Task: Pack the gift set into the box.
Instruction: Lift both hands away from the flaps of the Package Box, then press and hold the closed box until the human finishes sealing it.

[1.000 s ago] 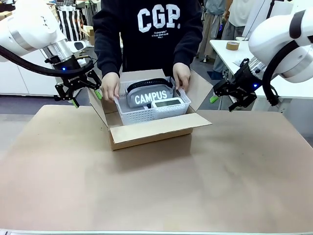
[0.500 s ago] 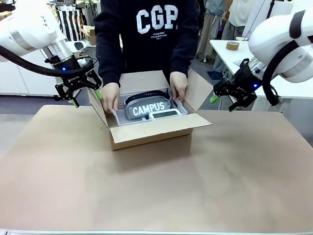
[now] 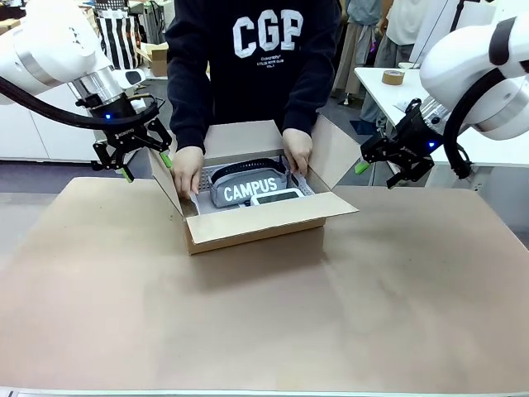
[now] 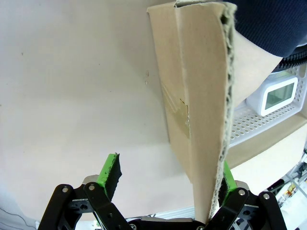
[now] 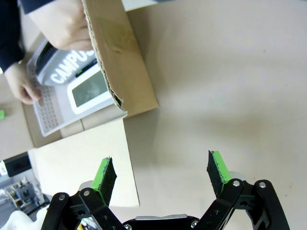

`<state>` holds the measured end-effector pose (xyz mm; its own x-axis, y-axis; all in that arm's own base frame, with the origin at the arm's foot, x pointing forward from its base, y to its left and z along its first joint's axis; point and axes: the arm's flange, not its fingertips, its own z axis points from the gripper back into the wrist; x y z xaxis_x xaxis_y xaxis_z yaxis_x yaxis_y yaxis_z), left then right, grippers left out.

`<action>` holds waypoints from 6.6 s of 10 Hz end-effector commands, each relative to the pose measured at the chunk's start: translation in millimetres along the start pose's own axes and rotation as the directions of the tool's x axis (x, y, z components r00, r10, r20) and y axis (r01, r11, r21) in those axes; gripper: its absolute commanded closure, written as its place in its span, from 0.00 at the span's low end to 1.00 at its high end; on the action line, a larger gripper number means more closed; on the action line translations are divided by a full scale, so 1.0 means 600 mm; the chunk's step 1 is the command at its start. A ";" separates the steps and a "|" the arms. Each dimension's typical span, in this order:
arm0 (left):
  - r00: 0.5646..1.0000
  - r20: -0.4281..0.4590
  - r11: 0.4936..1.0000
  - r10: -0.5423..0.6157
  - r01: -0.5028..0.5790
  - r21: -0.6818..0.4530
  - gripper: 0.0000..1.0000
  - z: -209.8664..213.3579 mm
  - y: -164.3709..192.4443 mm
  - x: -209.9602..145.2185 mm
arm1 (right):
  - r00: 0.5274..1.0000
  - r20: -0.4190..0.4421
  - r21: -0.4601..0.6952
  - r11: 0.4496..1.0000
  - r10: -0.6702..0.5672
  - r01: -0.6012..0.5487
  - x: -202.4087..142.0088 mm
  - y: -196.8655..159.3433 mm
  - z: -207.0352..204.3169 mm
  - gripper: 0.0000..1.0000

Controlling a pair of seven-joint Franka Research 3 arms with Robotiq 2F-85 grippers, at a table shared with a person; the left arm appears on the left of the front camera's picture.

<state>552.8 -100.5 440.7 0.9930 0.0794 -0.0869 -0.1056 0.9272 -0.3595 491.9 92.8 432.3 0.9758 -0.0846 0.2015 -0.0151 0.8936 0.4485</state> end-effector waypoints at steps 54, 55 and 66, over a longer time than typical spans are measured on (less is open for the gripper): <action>0.742 0.307 0.480 -0.595 0.635 -0.605 0.00 0.170 0.212 -0.353 | 0.995 0.038 0.812 0.583 -0.089 0.021 -0.271 -0.100 0.336 0.00; 0.742 0.307 0.480 -0.595 0.635 -0.605 0.00 0.170 0.212 -0.353 | 0.995 0.038 0.812 0.583 -0.089 0.021 -0.271 -0.100 0.336 0.00; 0.742 0.307 0.480 -0.595 0.635 -0.605 0.00 0.170 0.212 -0.353 | 0.995 0.038 0.812 0.583 -0.089 0.021 -0.271 -0.100 0.336 0.00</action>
<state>338.6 34.6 509.9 0.8262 -0.3676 0.4270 0.5366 0.2825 -0.7951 289.6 -35.9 543.9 0.9650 -0.1736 0.1968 -0.1644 0.1845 0.9690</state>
